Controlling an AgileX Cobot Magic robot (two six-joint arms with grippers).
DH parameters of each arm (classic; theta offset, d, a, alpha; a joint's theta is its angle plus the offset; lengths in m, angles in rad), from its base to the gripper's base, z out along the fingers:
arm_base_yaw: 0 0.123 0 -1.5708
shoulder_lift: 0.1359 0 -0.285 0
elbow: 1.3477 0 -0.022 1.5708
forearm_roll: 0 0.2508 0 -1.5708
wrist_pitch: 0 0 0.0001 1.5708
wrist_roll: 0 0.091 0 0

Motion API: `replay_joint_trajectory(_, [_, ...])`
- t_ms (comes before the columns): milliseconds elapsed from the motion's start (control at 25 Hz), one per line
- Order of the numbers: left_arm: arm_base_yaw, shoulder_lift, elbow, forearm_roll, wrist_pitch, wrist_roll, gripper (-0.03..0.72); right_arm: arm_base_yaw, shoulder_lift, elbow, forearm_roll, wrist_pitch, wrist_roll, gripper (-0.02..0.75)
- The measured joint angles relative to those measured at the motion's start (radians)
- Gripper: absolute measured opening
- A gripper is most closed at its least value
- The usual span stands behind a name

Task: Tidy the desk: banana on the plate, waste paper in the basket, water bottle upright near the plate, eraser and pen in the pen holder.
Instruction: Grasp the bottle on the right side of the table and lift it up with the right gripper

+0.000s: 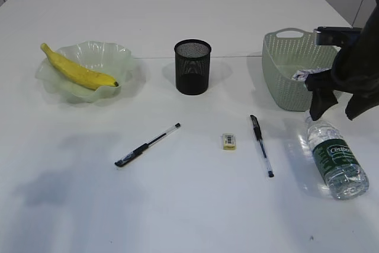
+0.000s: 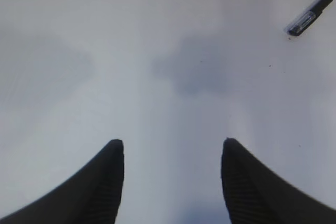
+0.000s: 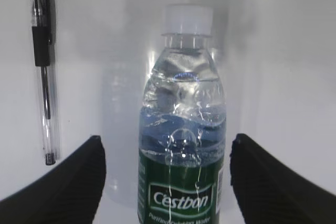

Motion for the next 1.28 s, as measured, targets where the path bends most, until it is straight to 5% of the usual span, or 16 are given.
replay_joint_trajectory(1280, [0.000, 0.000, 0.000, -0.001, -0.002, 0.000, 0.406, 0.000, 0.209, -0.079, -0.022, 0.012, 0.046, 0.590])
